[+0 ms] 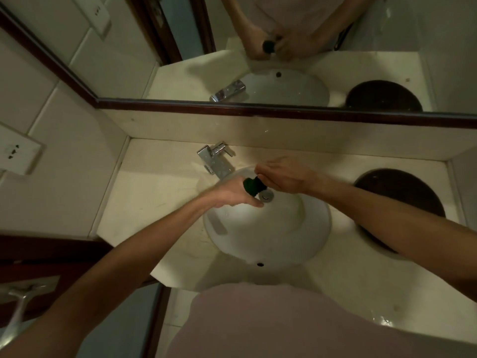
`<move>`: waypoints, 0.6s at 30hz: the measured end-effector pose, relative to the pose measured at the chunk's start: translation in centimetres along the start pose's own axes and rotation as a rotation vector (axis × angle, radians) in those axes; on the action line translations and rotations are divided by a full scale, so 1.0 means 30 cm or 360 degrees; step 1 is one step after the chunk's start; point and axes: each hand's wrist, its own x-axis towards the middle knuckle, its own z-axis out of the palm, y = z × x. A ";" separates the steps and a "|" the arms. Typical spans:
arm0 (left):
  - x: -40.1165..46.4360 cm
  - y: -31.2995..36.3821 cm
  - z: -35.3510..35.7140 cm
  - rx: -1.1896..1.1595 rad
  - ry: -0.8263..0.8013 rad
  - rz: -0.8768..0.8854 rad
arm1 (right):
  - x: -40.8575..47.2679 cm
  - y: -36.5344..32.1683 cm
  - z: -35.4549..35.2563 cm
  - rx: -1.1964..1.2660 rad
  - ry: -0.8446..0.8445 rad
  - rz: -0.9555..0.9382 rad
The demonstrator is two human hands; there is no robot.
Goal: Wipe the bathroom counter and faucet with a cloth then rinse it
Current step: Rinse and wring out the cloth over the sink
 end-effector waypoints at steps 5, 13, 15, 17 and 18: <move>0.010 -0.008 0.005 0.0868 0.0674 0.0151 | -0.029 -0.125 0.175 0.0796 0.0014 0.1071; 0.040 -0.042 0.144 0.1455 0.0695 0.0332 | -0.130 -0.181 0.280 0.3233 -0.0736 0.2181; 0.061 -0.056 0.184 0.1515 0.0609 0.0339 | -0.165 -0.198 0.306 0.3219 -0.0746 0.2246; 0.077 -0.061 0.219 0.1535 0.0529 0.0309 | -0.197 -0.211 0.322 0.3051 -0.0621 0.2339; 0.087 -0.059 0.233 0.1515 0.0490 0.0276 | -0.216 -0.209 0.326 0.2914 -0.0518 0.2381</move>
